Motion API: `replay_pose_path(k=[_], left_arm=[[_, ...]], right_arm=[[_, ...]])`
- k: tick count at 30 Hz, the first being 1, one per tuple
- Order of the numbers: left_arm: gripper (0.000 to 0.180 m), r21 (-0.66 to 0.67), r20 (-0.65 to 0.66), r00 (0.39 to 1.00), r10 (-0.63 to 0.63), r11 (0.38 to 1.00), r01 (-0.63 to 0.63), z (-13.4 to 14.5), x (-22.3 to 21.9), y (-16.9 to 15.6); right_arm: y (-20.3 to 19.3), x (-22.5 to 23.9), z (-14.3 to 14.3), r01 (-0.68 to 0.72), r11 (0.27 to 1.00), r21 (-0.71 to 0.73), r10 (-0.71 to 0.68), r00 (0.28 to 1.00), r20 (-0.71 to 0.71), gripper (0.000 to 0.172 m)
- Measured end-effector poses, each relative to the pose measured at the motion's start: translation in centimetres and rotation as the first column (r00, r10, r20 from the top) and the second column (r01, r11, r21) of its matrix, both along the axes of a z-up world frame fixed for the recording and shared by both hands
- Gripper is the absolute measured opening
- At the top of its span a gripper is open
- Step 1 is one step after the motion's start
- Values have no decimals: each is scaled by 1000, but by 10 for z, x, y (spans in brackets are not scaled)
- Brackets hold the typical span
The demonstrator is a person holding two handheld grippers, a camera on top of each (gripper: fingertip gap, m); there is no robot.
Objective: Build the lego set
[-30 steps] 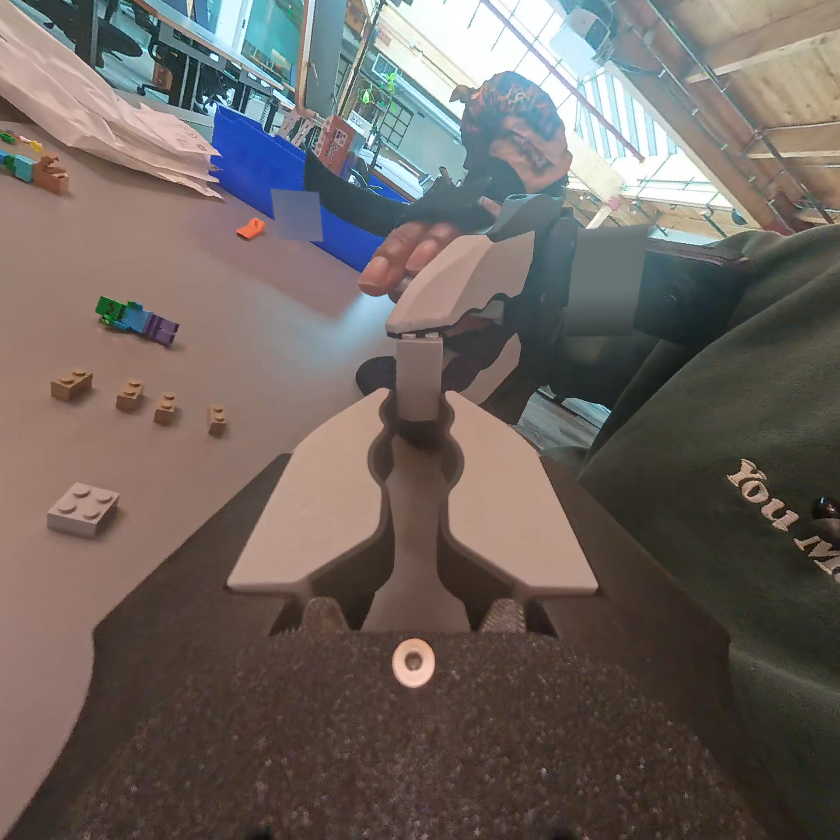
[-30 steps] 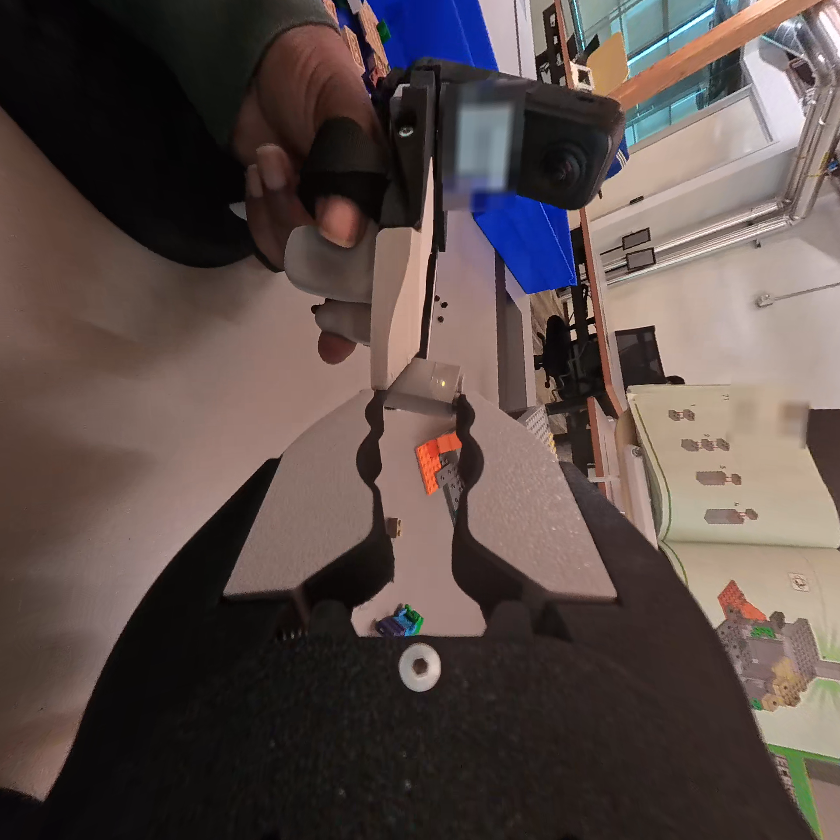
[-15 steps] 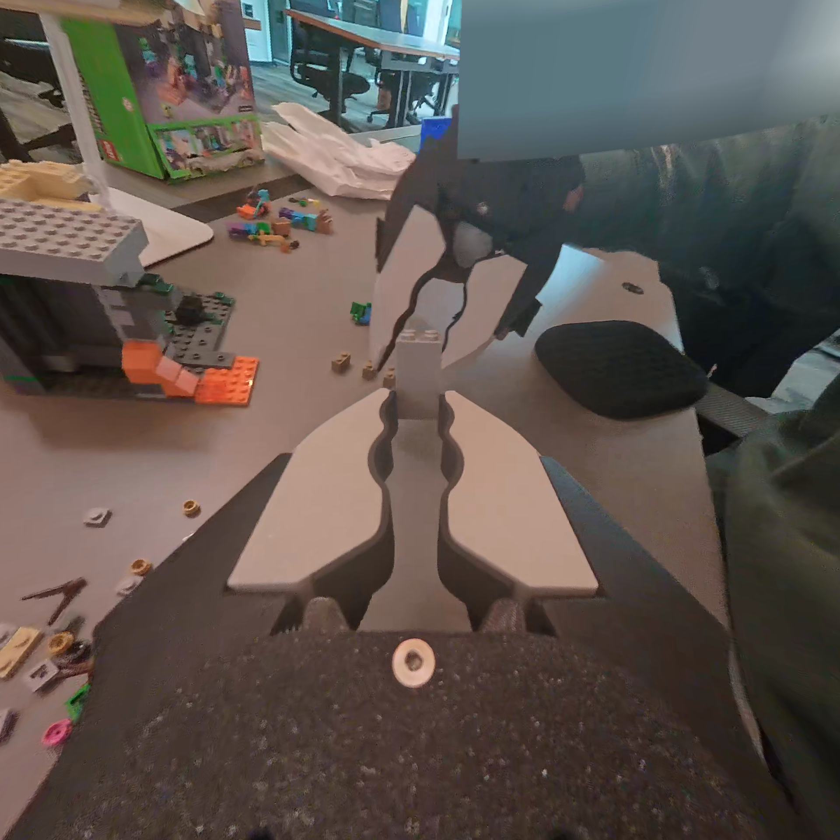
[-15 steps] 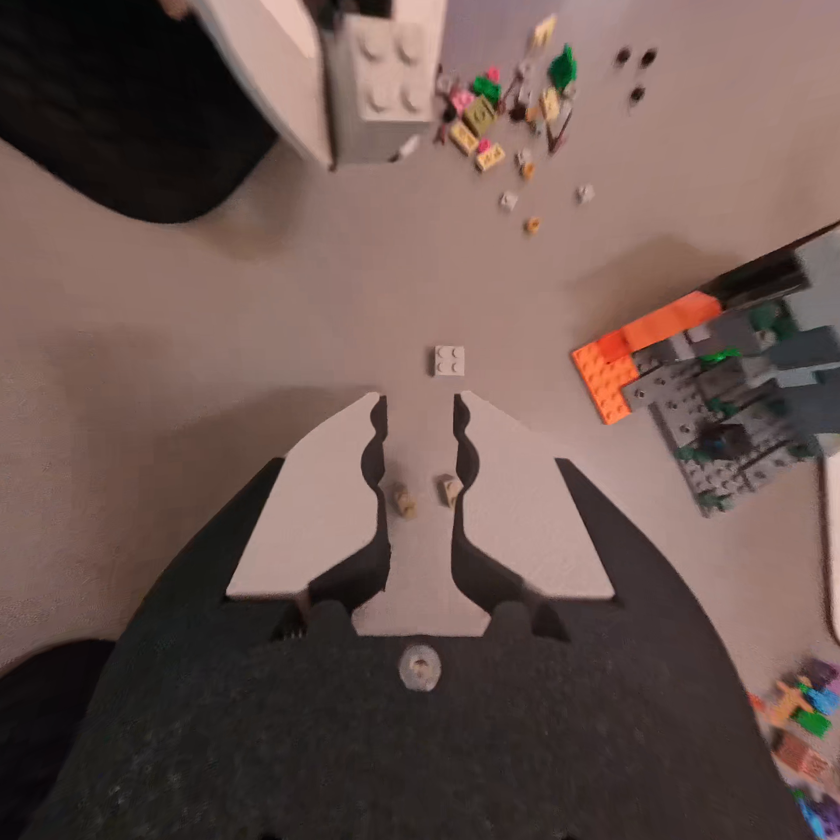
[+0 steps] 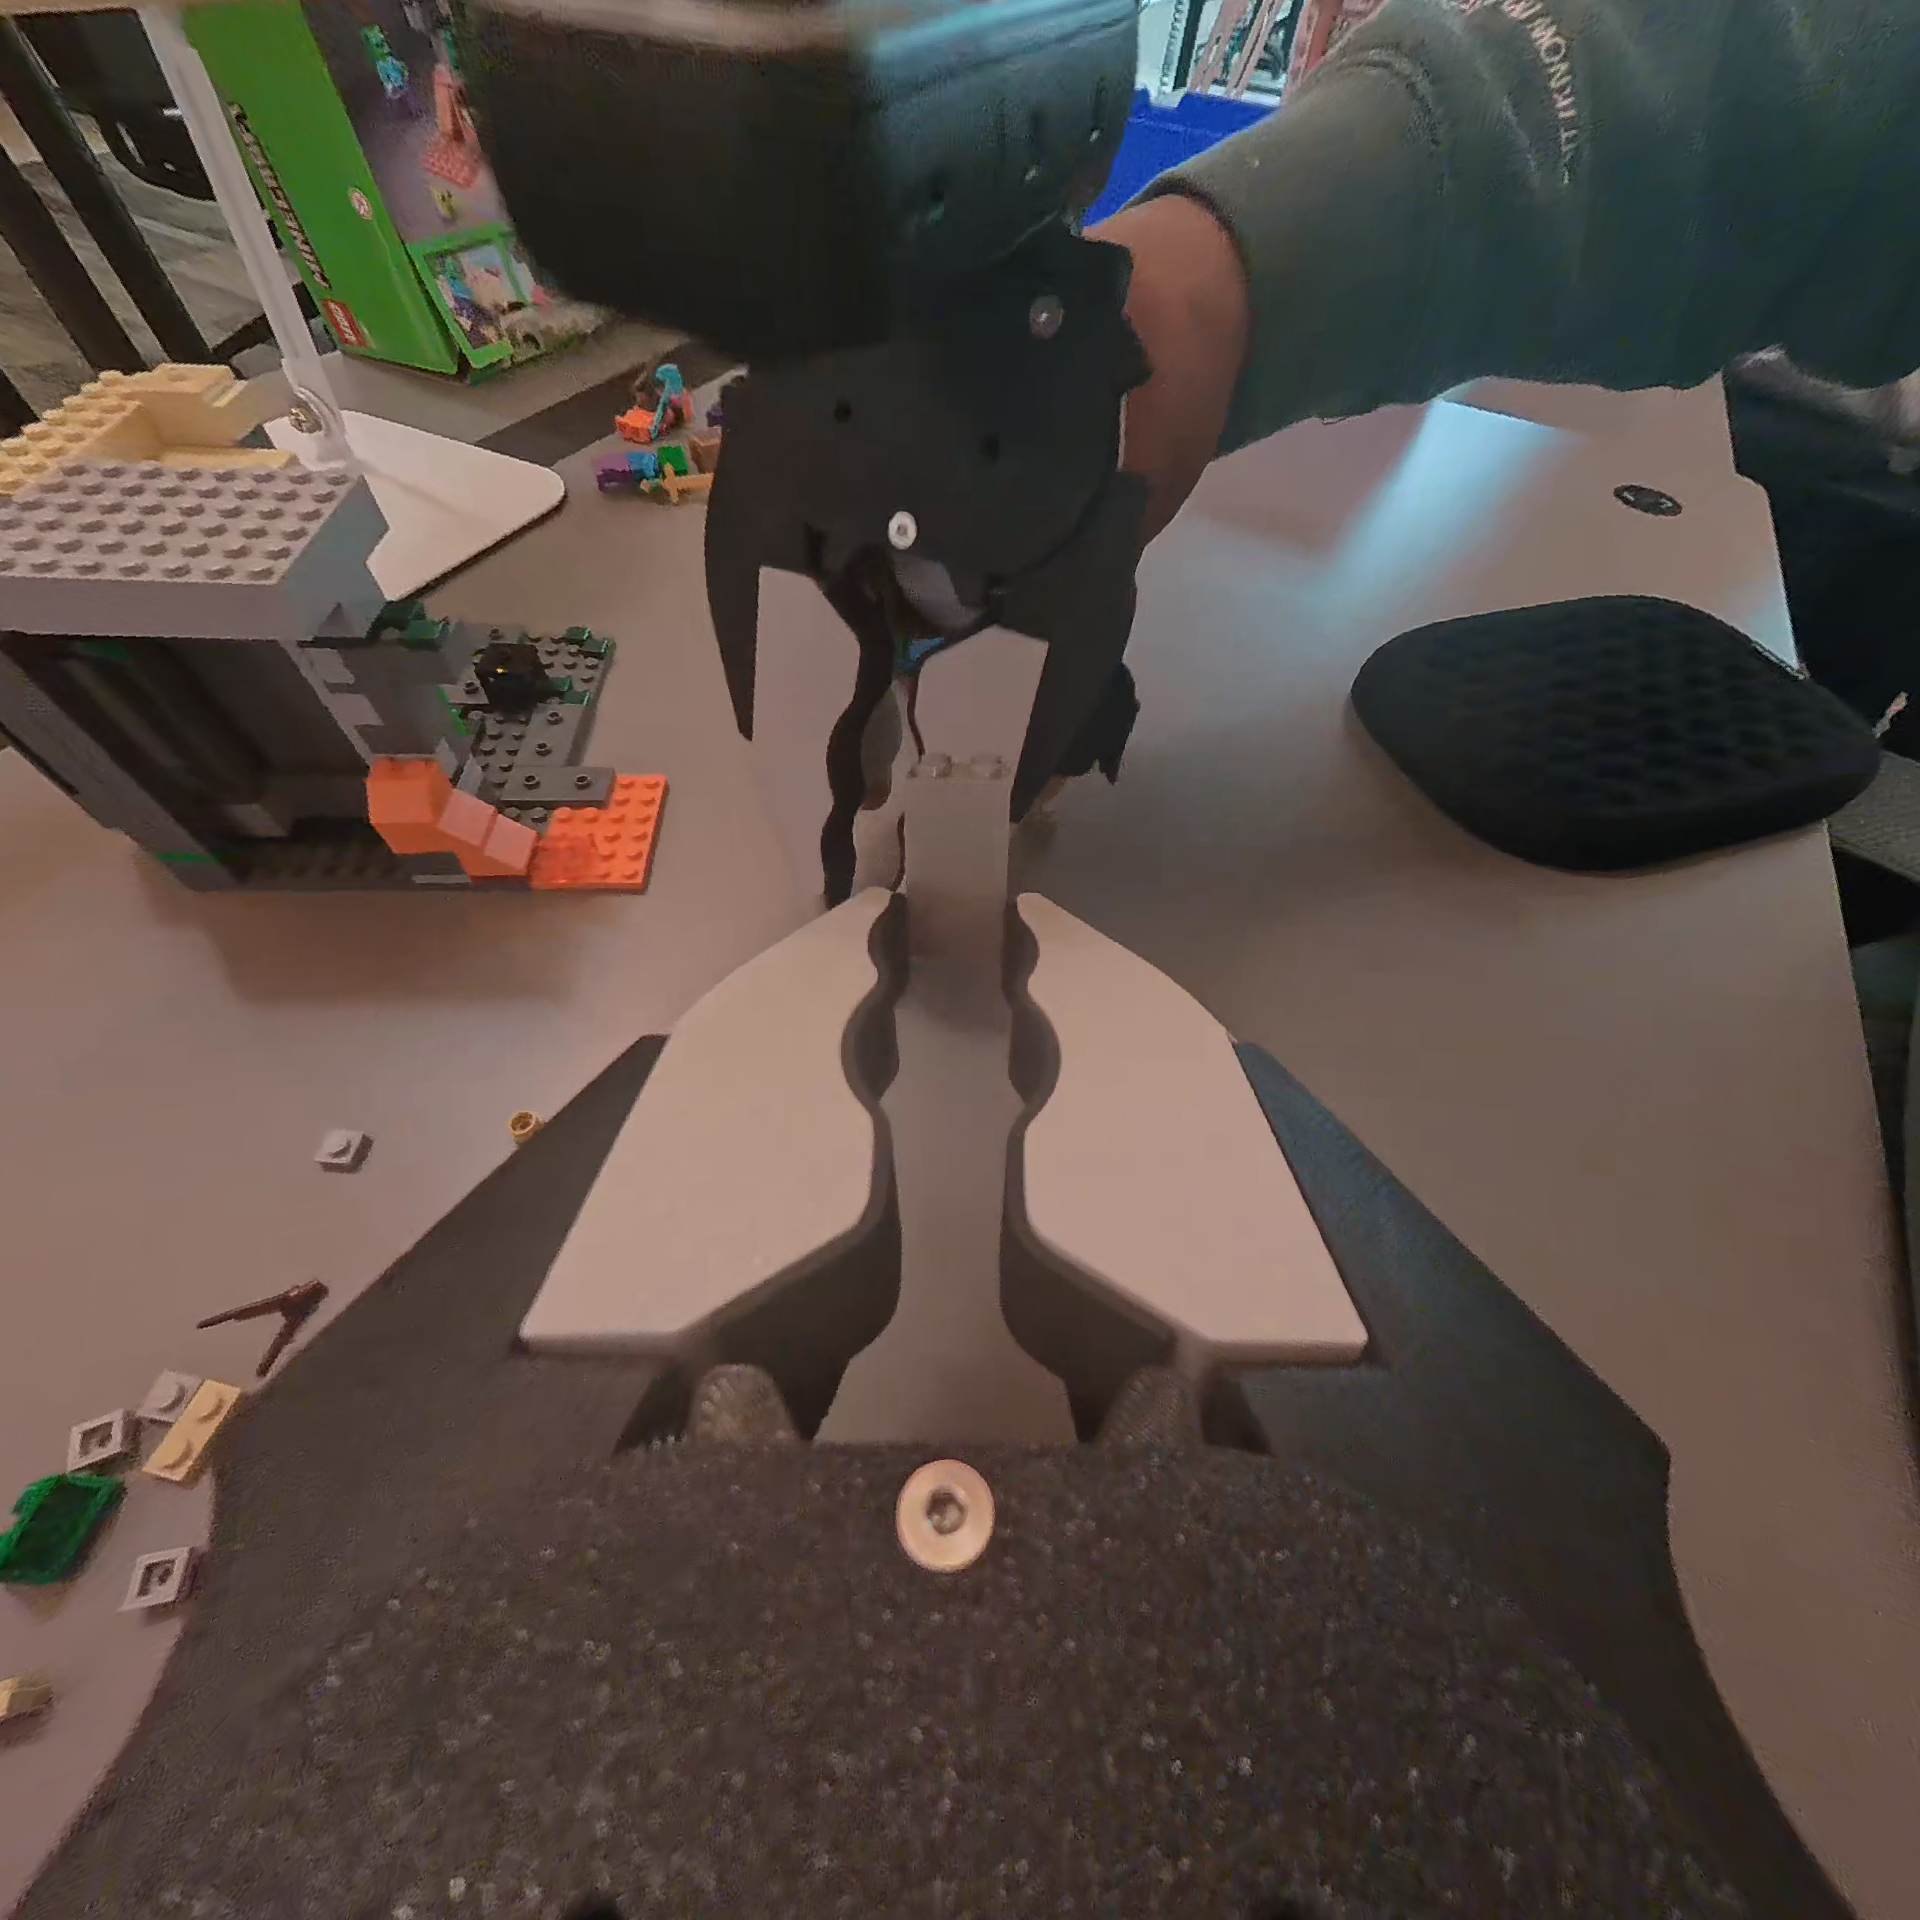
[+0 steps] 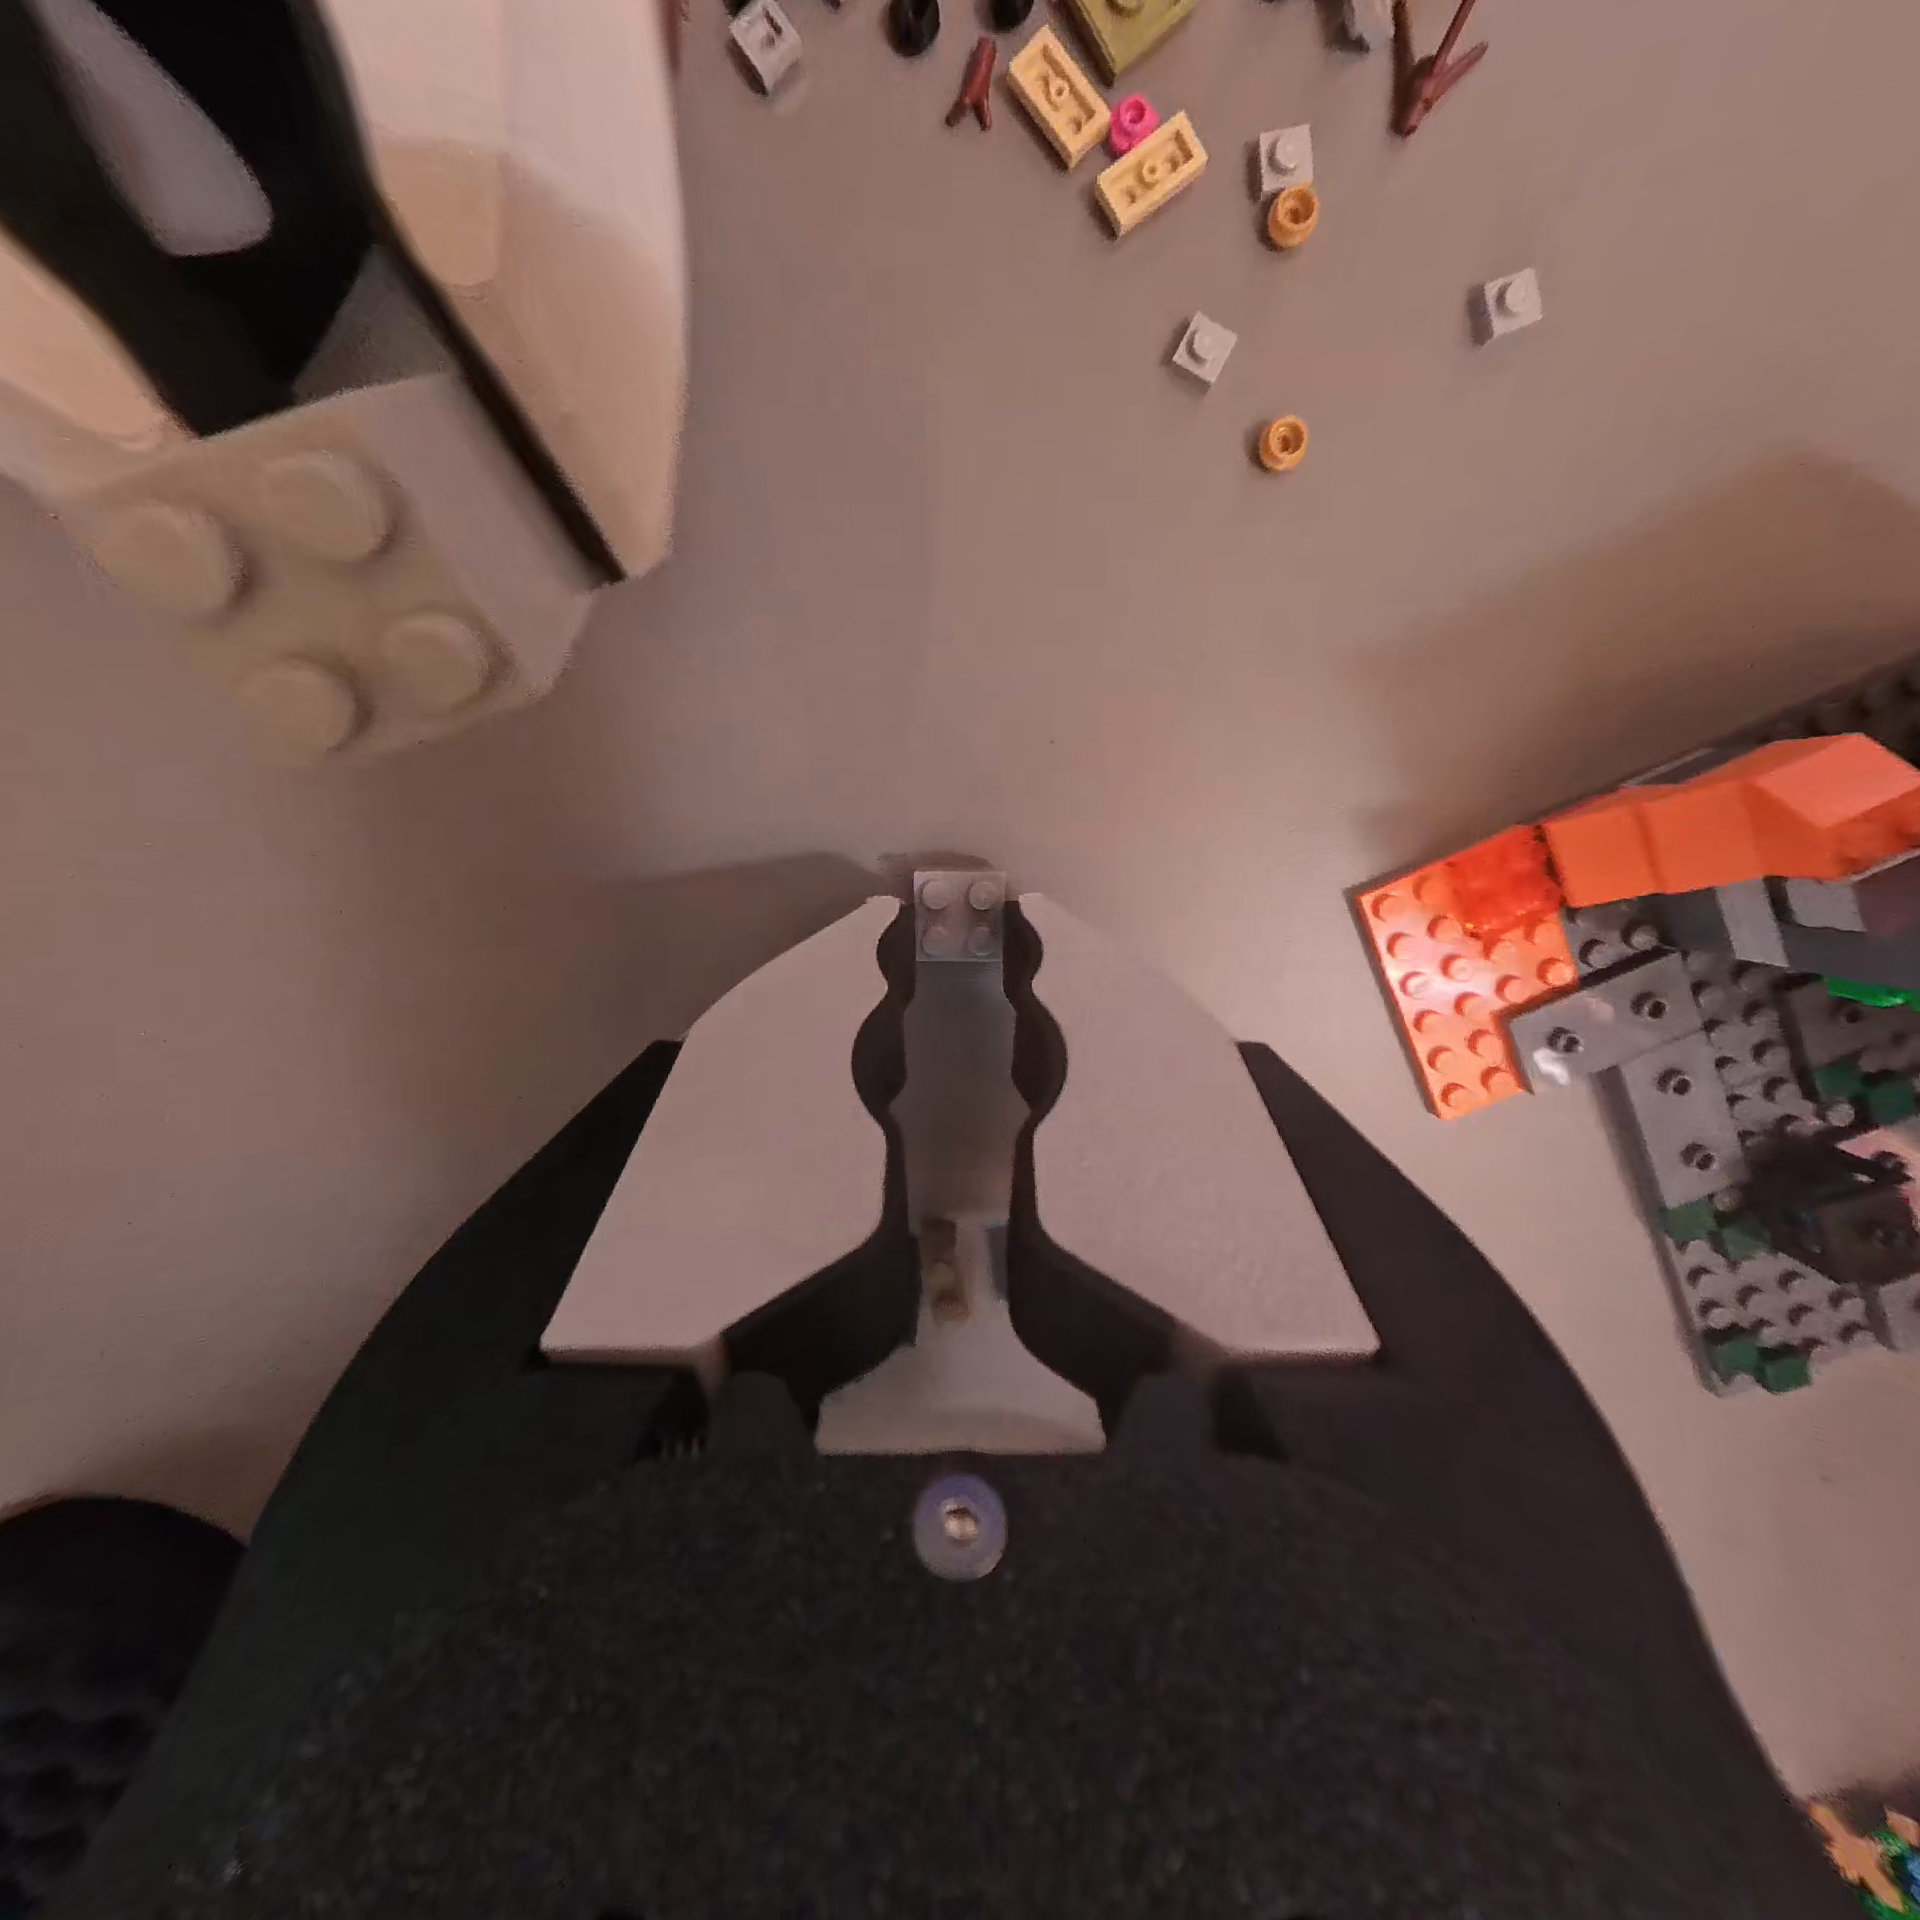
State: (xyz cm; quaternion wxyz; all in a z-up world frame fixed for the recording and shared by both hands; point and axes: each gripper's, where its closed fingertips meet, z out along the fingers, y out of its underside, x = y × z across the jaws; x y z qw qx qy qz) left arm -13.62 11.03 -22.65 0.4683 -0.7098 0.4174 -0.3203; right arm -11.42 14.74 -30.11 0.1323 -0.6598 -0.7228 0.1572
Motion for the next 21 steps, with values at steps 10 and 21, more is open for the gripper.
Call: replay_pose_path(k=[10,21], left_arm=[[17,44,15,999,-46,998,45,2,12,-6],[17,43,-8,996,-86,995,86,-2,20,-13]], right_arm=[[-26,-2,112,-101,989,-111,49,919,-392,16],[-49,-2,103,-174,979,-109,123,923,-366,16]])
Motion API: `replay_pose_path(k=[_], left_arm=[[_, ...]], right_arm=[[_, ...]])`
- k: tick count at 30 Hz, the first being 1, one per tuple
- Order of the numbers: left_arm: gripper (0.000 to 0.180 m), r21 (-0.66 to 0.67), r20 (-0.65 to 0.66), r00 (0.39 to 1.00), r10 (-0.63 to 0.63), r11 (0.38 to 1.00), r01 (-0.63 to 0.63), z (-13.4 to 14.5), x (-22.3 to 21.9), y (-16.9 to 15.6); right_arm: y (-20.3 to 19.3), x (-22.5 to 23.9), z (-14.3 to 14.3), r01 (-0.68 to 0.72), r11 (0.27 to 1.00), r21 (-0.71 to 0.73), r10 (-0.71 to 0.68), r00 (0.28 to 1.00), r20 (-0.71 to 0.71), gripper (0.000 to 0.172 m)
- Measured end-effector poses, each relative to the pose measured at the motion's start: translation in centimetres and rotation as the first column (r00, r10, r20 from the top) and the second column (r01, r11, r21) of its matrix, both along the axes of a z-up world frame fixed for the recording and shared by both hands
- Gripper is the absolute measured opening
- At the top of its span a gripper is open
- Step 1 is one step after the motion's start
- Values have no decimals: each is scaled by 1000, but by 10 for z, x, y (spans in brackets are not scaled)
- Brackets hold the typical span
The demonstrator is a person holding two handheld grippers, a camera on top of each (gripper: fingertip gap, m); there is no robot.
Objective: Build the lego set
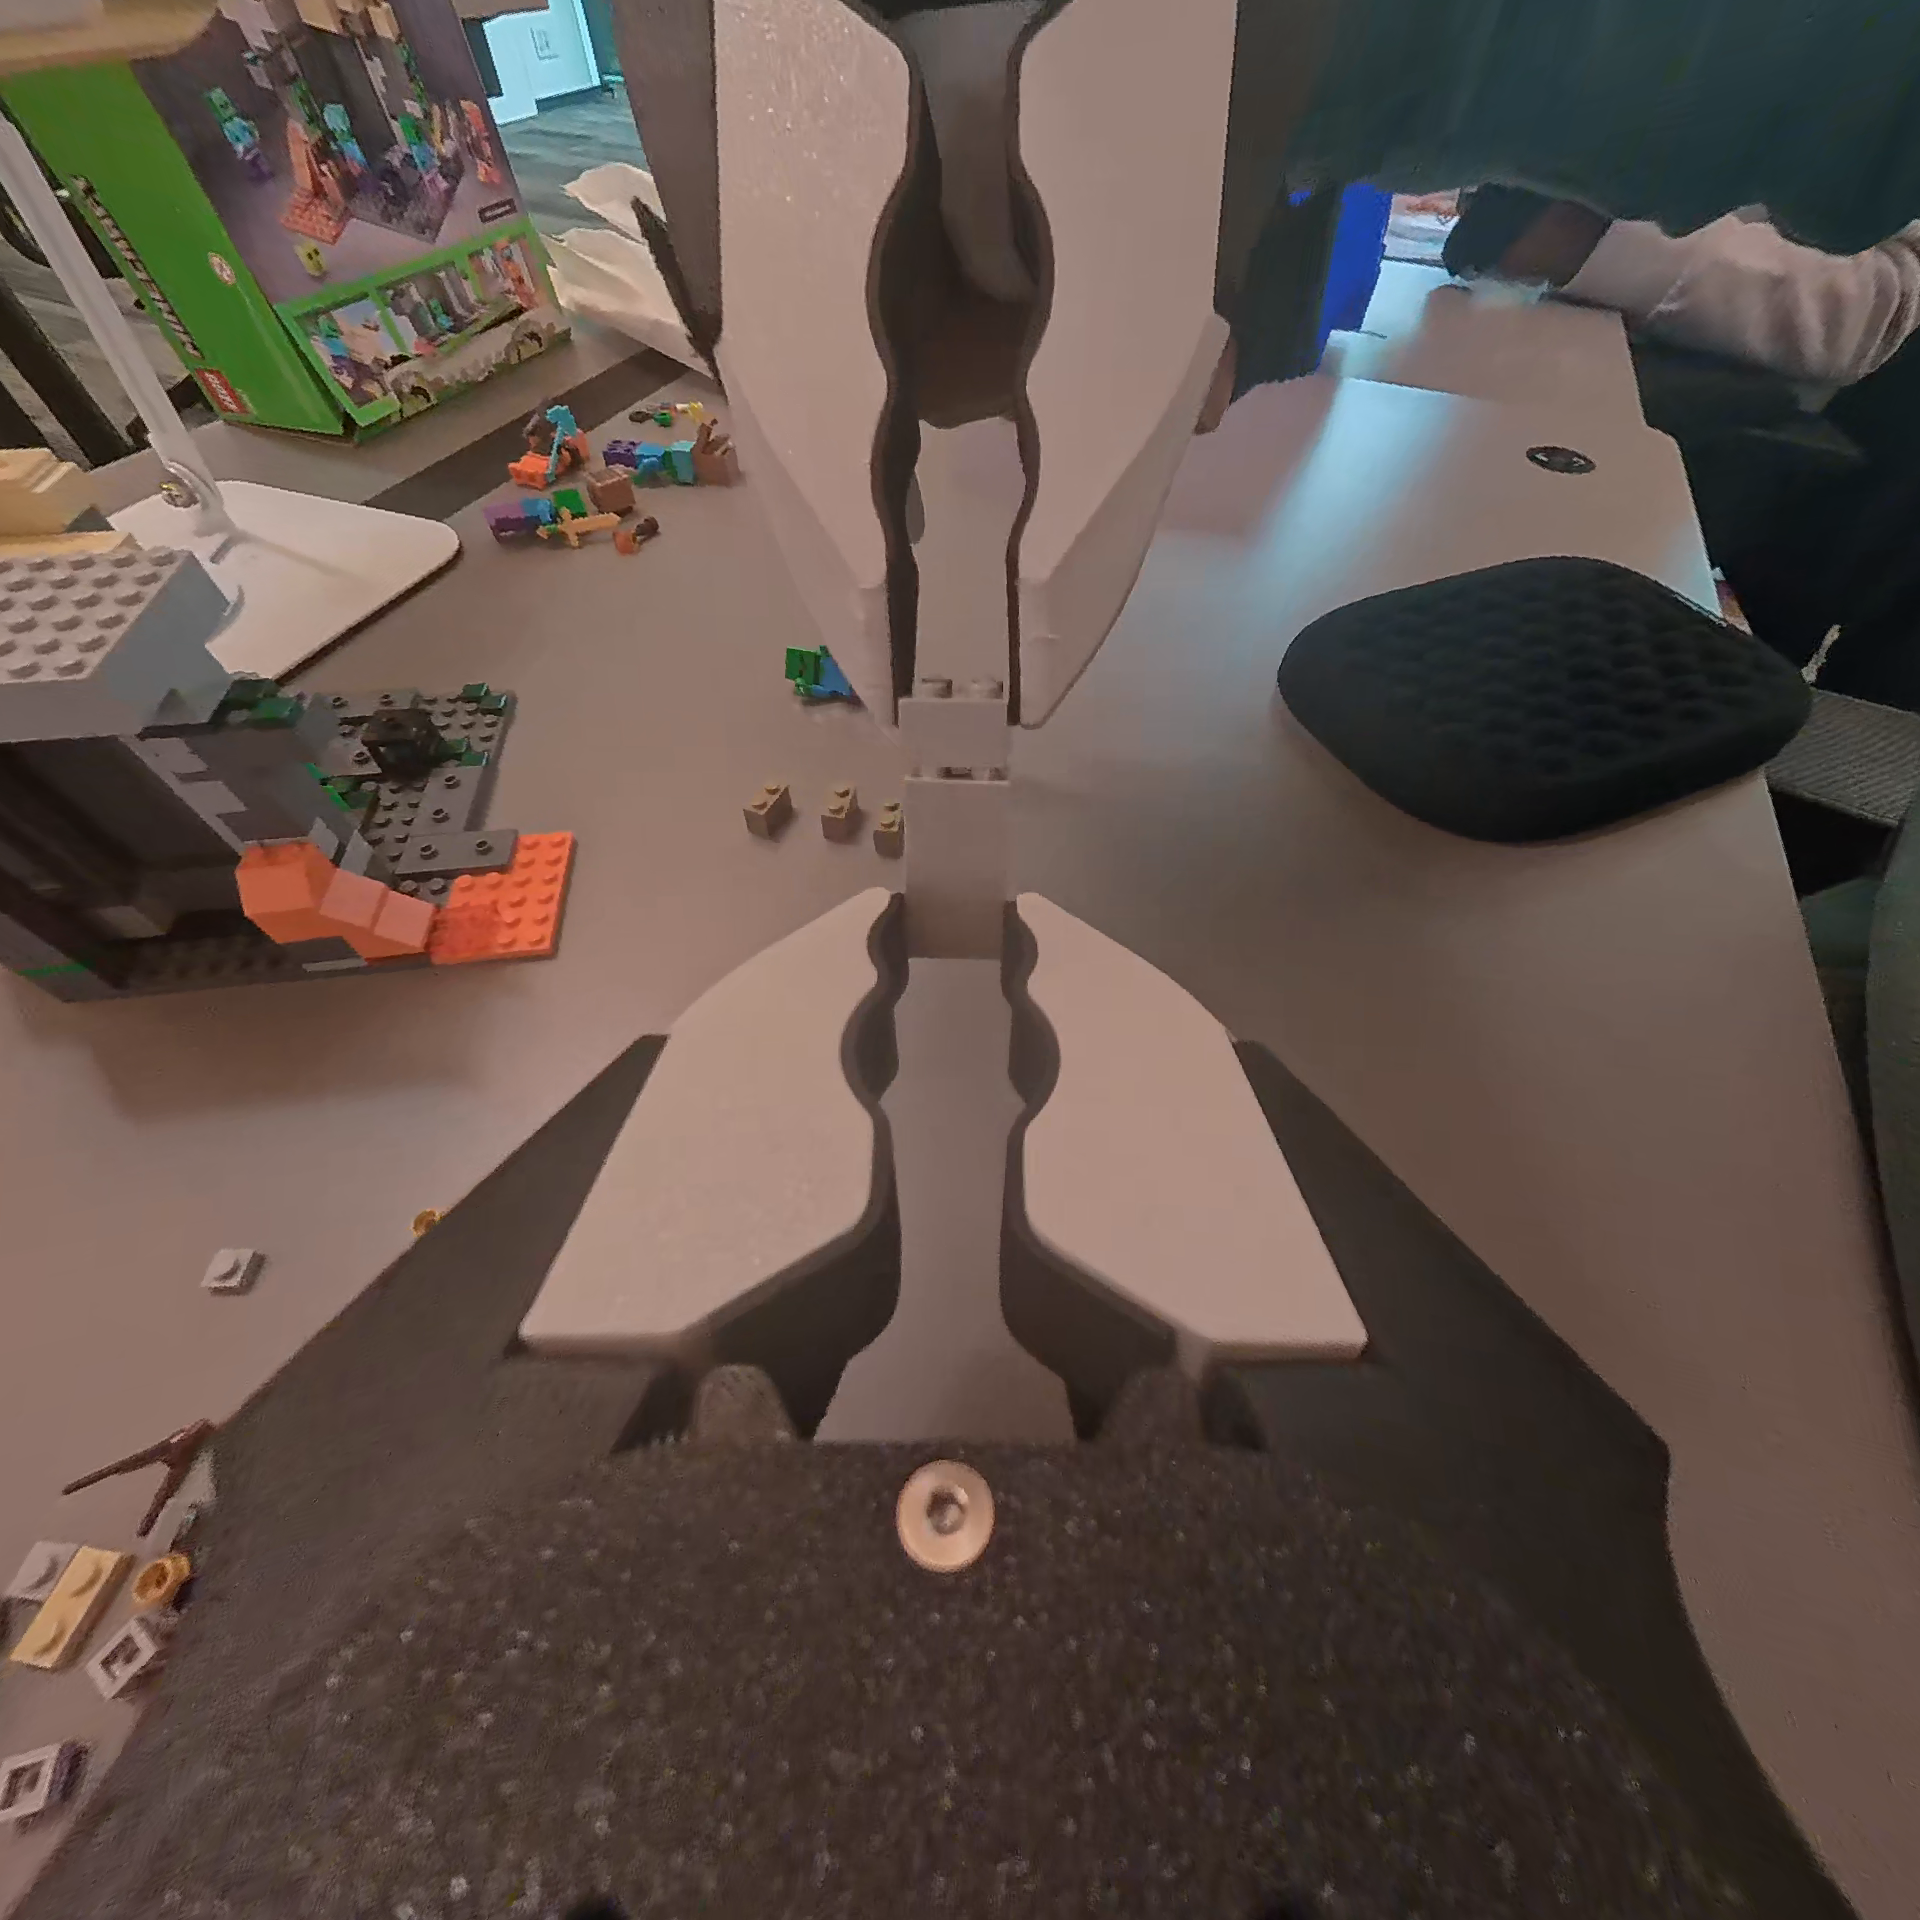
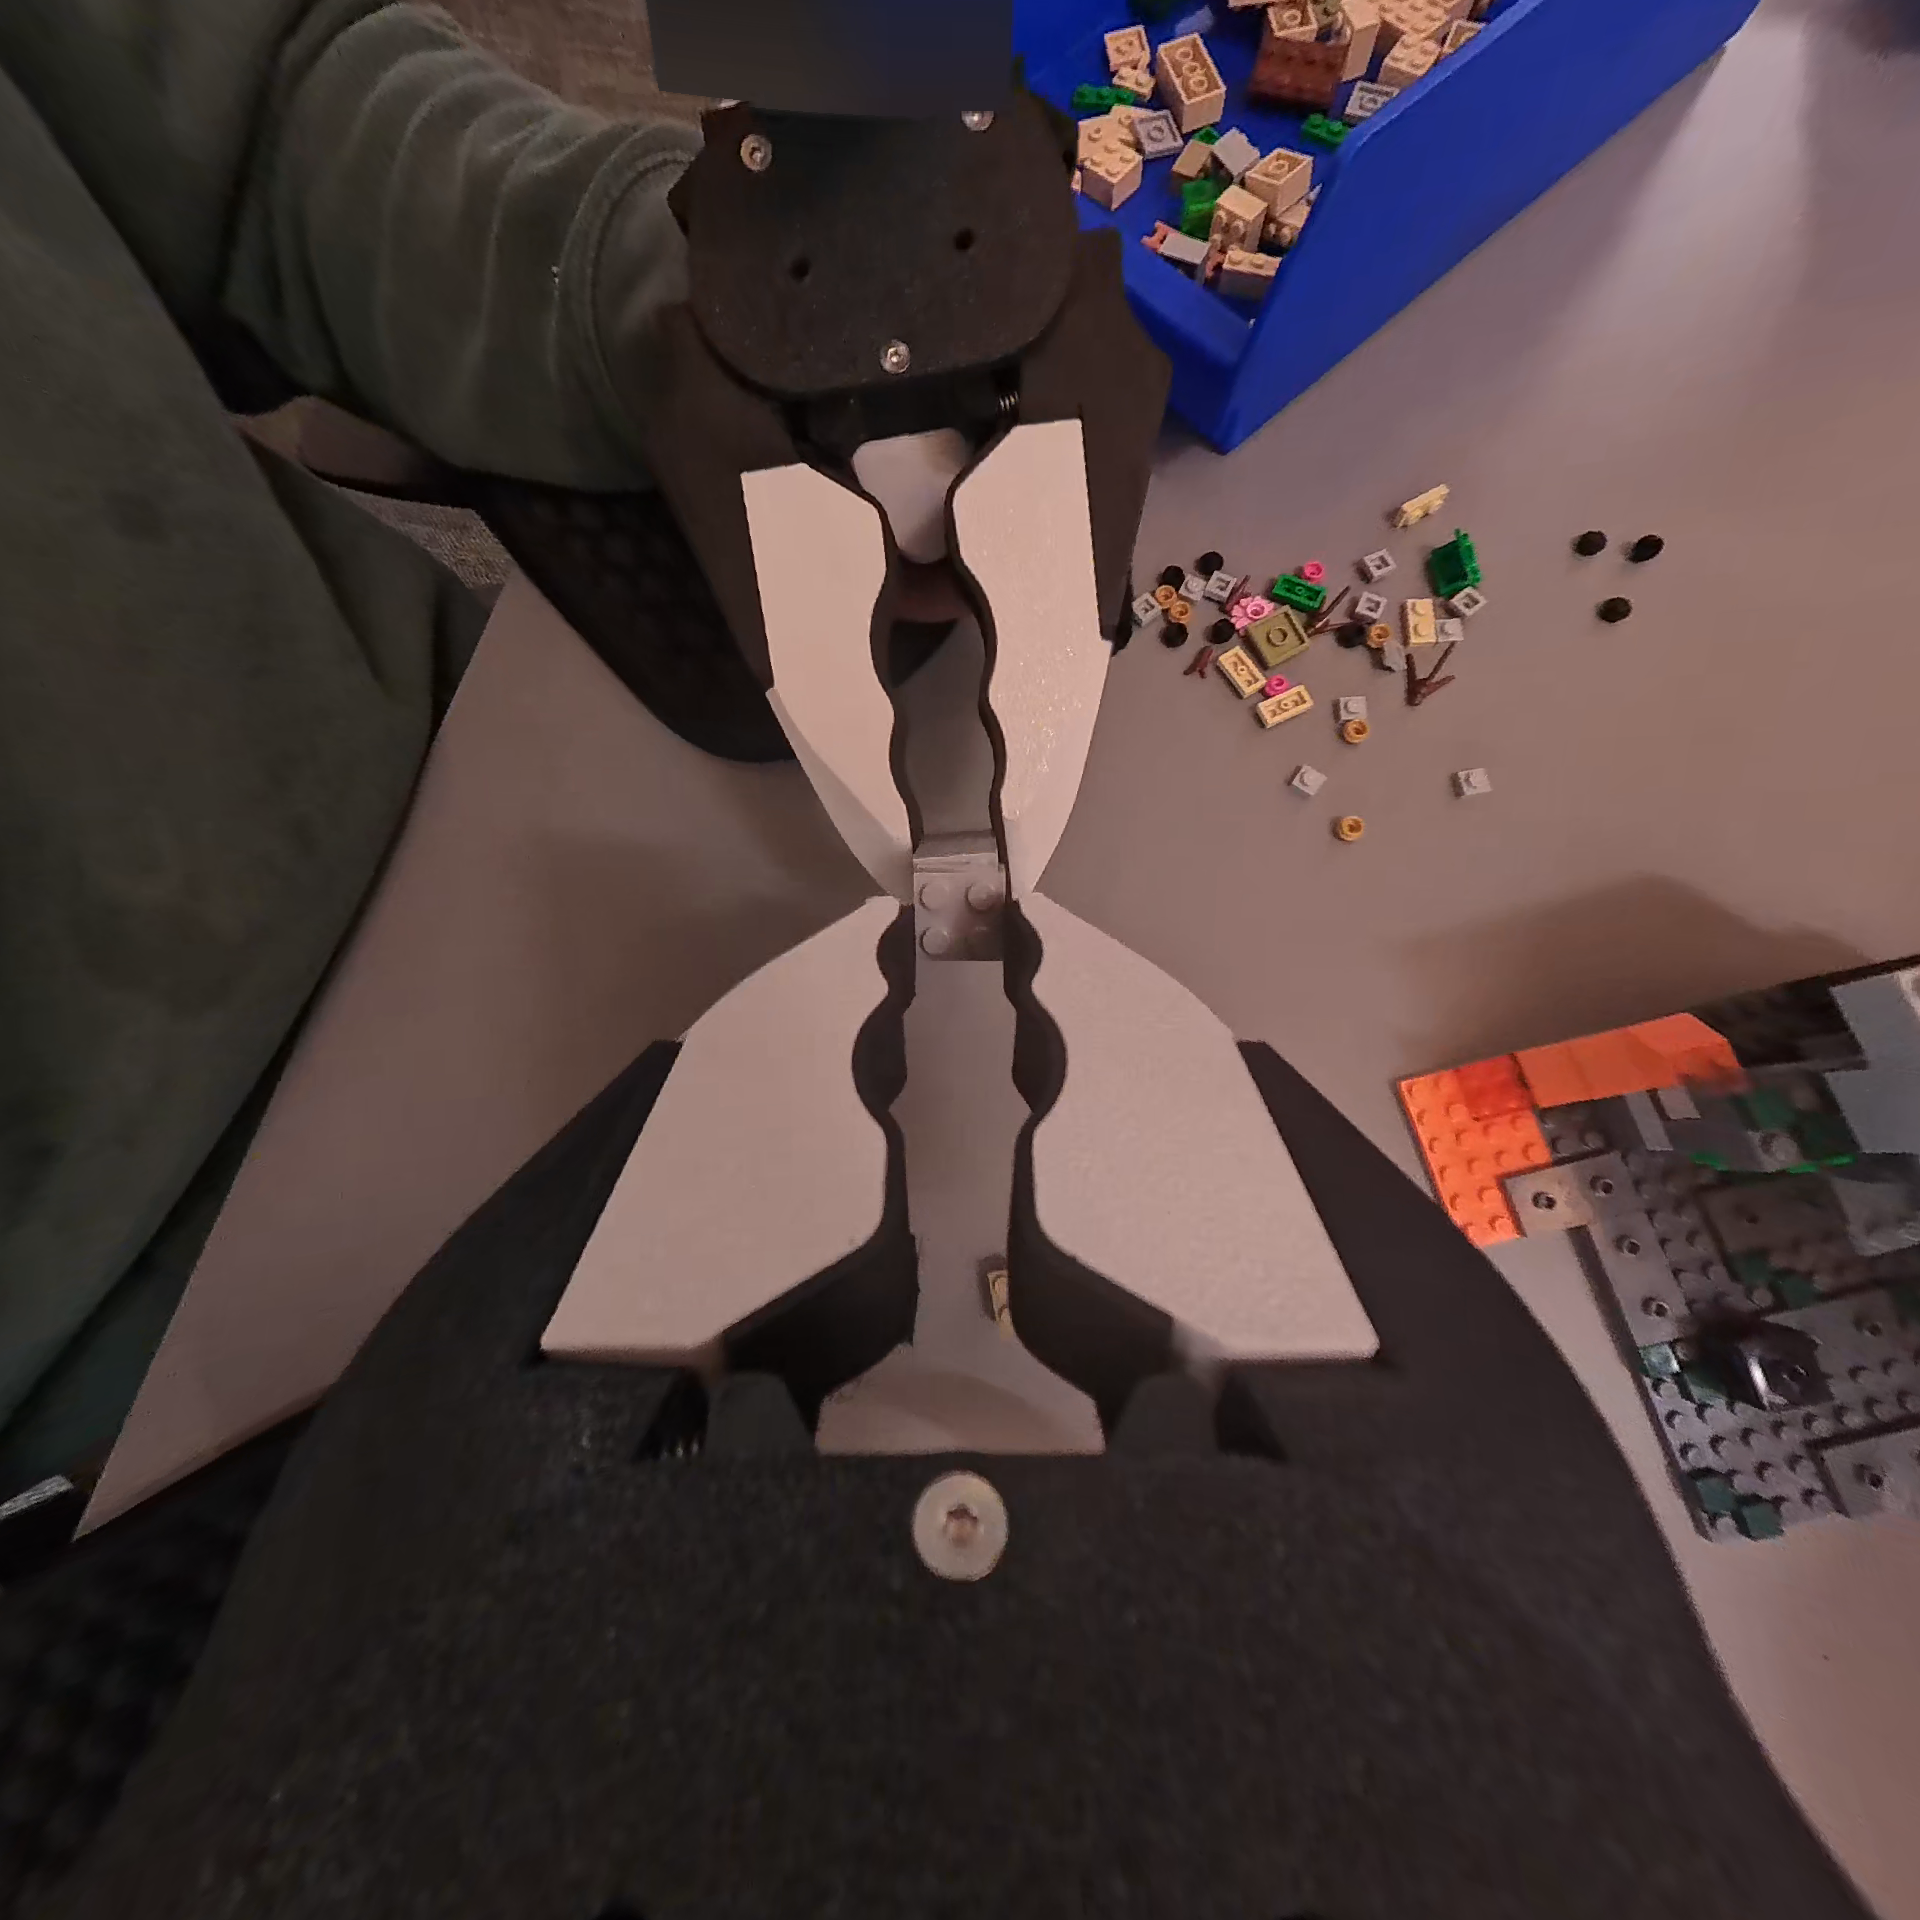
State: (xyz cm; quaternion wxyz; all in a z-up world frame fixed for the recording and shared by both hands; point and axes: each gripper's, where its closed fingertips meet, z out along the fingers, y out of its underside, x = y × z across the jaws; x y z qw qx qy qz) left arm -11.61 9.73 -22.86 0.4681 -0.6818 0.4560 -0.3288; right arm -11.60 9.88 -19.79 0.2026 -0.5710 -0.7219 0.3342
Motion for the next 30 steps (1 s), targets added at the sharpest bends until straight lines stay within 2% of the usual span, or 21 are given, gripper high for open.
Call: replay_pose_path(k=[30], left_arm=[[16,3,-43,999,-28,1000,28,-7,5,-6]], right_arm=[[-7,5,-6,0,999,53,-1,1000,23,16]])
